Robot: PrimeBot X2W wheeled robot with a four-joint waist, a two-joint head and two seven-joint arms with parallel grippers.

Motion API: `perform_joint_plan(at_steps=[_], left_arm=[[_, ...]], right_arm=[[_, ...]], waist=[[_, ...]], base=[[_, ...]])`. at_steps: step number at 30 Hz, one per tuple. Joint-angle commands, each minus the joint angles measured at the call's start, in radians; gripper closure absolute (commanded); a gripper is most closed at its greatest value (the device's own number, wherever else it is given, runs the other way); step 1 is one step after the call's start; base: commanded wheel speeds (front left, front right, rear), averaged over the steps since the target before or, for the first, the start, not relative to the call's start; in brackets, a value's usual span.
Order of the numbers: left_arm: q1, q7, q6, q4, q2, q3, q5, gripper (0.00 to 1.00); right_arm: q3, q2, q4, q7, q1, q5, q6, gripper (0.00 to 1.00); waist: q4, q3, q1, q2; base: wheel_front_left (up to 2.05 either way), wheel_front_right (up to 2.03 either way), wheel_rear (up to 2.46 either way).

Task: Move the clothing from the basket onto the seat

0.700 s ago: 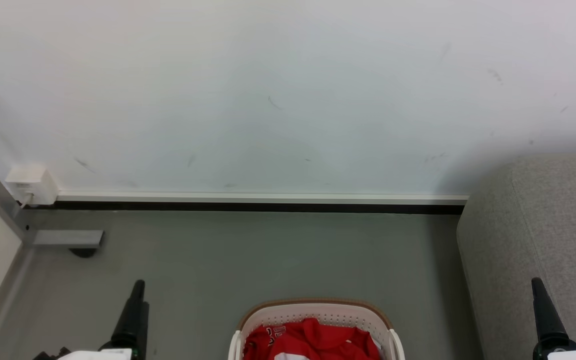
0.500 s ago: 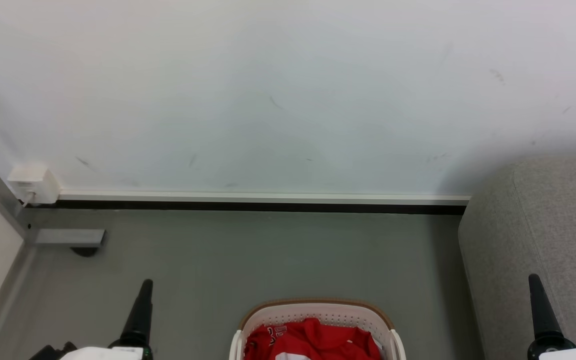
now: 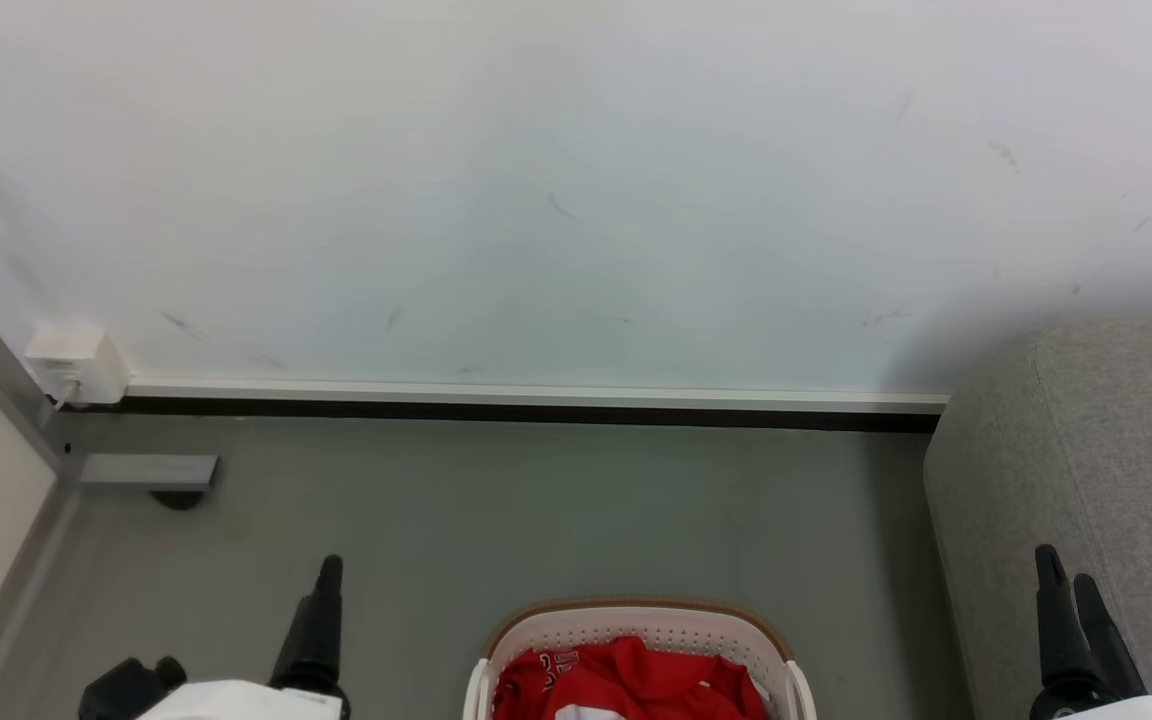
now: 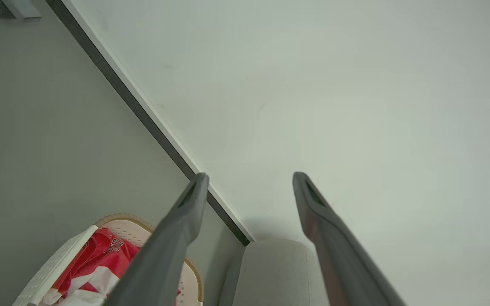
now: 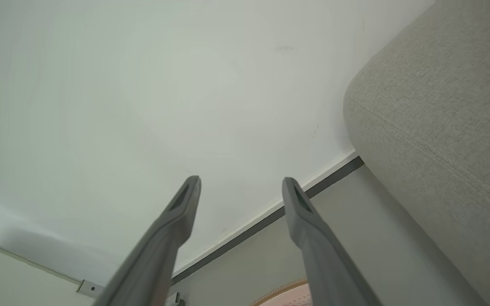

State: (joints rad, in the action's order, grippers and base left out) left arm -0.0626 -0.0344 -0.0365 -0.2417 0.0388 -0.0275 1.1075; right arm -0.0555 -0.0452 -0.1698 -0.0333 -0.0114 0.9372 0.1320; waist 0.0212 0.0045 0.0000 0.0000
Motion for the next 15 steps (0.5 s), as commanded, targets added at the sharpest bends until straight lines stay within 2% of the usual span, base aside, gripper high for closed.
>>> perform_joint_plan(at_steps=[1,15], left_arm=[[-0.008,-0.013,0.008,0.021,0.008,-0.008,-0.053,0.0],[0.0,-0.06,0.052,0.051,0.01,-0.057,-0.265,0.0]], right_arm=[[0.008,-0.017,0.023,-0.014,-0.003,-0.055,-0.001,0.0],[0.043,-0.036,0.037,-0.061,0.006,-0.287,-0.001,0.0]], waist=[[0.001,0.0,0.0,0.0],[0.01,0.001,0.0,0.0]], base=[[0.0,0.0,0.0],[0.0,0.0,0.0]])
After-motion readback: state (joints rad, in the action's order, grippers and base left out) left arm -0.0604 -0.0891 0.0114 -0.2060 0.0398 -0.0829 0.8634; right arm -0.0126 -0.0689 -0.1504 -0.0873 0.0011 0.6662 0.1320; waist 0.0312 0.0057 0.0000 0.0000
